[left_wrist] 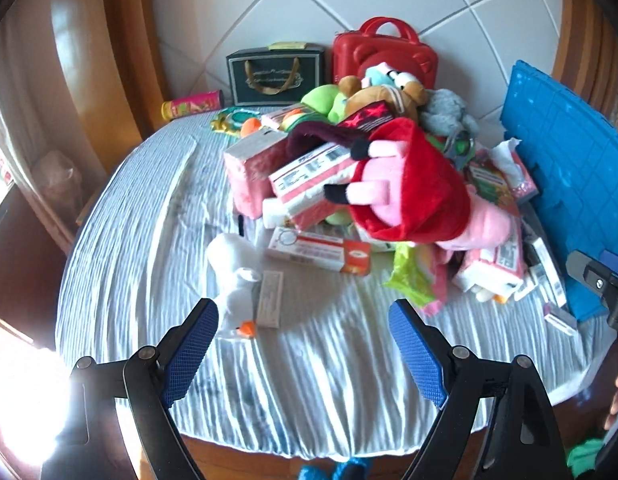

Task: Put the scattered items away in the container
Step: 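Grasp the white plush bunny with left gripper while right gripper grasps the small white box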

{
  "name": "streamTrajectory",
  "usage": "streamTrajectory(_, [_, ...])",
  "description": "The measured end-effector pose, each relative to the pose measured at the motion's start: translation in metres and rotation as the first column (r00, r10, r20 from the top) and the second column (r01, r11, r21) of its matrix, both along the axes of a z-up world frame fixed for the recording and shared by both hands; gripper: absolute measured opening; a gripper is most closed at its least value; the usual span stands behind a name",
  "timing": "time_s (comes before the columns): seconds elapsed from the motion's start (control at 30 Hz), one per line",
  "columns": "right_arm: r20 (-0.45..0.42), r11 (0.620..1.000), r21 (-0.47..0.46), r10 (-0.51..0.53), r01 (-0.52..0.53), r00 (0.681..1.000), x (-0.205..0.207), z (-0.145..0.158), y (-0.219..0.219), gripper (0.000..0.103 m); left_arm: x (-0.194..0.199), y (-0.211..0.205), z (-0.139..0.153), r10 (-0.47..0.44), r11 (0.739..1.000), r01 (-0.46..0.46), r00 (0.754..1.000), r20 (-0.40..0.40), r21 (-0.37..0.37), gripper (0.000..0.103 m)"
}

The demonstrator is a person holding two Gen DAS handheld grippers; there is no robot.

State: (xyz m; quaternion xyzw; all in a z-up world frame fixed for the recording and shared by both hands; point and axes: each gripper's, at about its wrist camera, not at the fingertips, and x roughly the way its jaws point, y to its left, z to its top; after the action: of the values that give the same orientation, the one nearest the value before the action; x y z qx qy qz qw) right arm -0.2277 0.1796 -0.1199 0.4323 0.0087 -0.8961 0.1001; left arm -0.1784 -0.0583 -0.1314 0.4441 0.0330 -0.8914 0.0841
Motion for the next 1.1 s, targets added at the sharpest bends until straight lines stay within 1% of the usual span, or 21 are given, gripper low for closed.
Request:
streamTrajectory(0.1, [0.073,1.000,-0.021,0.015,-0.013,0.997,-0.011,-0.028,-0.006,0.098,-0.003,-0.026,-0.026,0.068,0.998,-0.068,0.995,0.069,0.001,0.088])
streamTrajectory(0.17, [0.105,0.999,-0.036,0.026,-0.022,0.994,-0.018,-0.044,-0.012,0.098,-0.003,-0.042,-0.041,0.100,0.995,-0.101,0.990,0.102,0.004,0.088])
streamTrajectory(0.23, [0.131,0.999,-0.042,0.039,-0.034,0.991,-0.024,-0.058,-0.018,0.098,-0.003,-0.055,-0.053,0.132,0.991,-0.132,0.984,0.117,-0.007,0.088])
streamTrajectory(0.3, [0.155,0.999,-0.034,0.030,-0.025,0.987,-0.028,-0.071,-0.025,0.098,-0.004,-0.065,-0.066,0.152,0.988,-0.153,0.979,0.137,-0.002,0.088])
streamTrajectory(0.37, [0.179,0.998,-0.051,0.039,-0.030,0.983,-0.029,-0.079,-0.030,0.098,-0.007,-0.073,-0.077,0.161,0.986,-0.164,0.973,0.163,0.003,0.088])
streamTrajectory(0.47, [0.174,0.997,-0.057,0.052,-0.043,0.983,-0.027,-0.083,-0.043,0.098,-0.016,-0.080,-0.085,0.148,0.988,-0.153,0.974,0.170,0.017,0.088])
streamTrajectory(0.57, [0.178,0.998,-0.051,0.048,-0.039,0.983,-0.023,-0.087,-0.061,0.098,-0.031,-0.084,-0.090,0.102,0.994,-0.107,0.982,0.162,0.019,0.088])
streamTrajectory(0.63, [0.182,0.999,-0.042,0.034,-0.026,0.983,-0.020,-0.089,-0.076,0.087,-0.044,-0.087,-0.095,0.063,0.998,-0.067,0.983,0.170,0.018,0.088])
streamTrajectory(0.67, [0.183,0.999,-0.038,0.023,-0.017,0.983,-0.019,-0.089,-0.083,0.077,-0.051,-0.089,-0.099,0.044,0.999,-0.048,0.984,0.174,0.016,0.087])
streamTrajectory(0.7, [0.185,0.999,-0.041,0.008,0.000,0.983,-0.017,-0.090,-0.090,0.070,-0.057,-0.092,-0.102,0.025,1.000,-0.028,0.983,0.180,0.014,0.082])
streamTrajectory(0.73, [0.191,0.999,-0.047,-0.003,0.012,0.982,-0.015,-0.091,-0.098,0.065,-0.063,-0.096,-0.108,0.005,1.000,-0.007,0.981,0.196,0.009,0.075])
streamTrajectory(0.77, [0.197,0.998,-0.053,-0.012,0.023,0.980,-0.013,-0.092,-0.106,0.058,-0.069,-0.102,-0.114,-0.020,1.000,0.016,0.976,0.215,0.019,0.060])
streamTrajectory(0.8, [0.197,0.998,-0.061,-0.017,0.030,0.980,-0.010,-0.093,-0.116,0.058,-0.072,-0.108,-0.121,-0.046,0.998,0.036,0.972,0.232,0.046,0.058])
streamTrajectory(0.87, [0.198,0.997,-0.069,-0.022,0.036,0.980,-0.006,-0.097,-0.138,0.058,-0.077,-0.120,-0.129,-0.099,0.992,0.077,0.965,0.244,0.097,0.058])
streamTrajectory(0.9, [0.207,0.996,-0.077,-0.022,0.039,0.978,-0.006,-0.100,-0.149,0.058,-0.077,-0.125,-0.129,-0.119,0.990,0.098,0.964,0.237,0.098,0.057])
streamTrajectory(0.93, [0.216,0.996,-0.085,-0.022,0.041,0.976,-0.006,-0.103,-0.160,0.058,-0.076,-0.128,-0.127,-0.133,0.990,0.118,0.964,0.228,0.081,0.054])
streamTrajectory(0.97, [0.224,0.996,-0.086,-0.015,0.035,0.974,-0.008,-0.106,-0.171,0.057,-0.076,-0.132,-0.124,-0.146,0.988,0.132,0.964,0.222,0.073,0.047])
streamTrajectory(1.0, [0.233,0.996,-0.086,-0.007,0.028,0.972,-0.010,-0.109,-0.183,0.052,-0.075,-0.137,-0.121,-0.158,0.987,0.147,0.964,0.215,0.066,0.044])
streamTrajectory(1.07, [0.250,0.996,-0.086,0.008,0.014,0.968,-0.015,-0.116,-0.206,0.045,-0.074,-0.145,-0.116,-0.182,0.983,0.176,0.962,0.202,0.050,0.044])
streamTrajectory(1.1, [0.256,0.996,-0.087,0.015,0.007,0.967,-0.019,-0.119,-0.216,0.044,-0.073,-0.149,-0.113,-0.194,0.981,0.189,0.961,0.197,0.043,0.044])
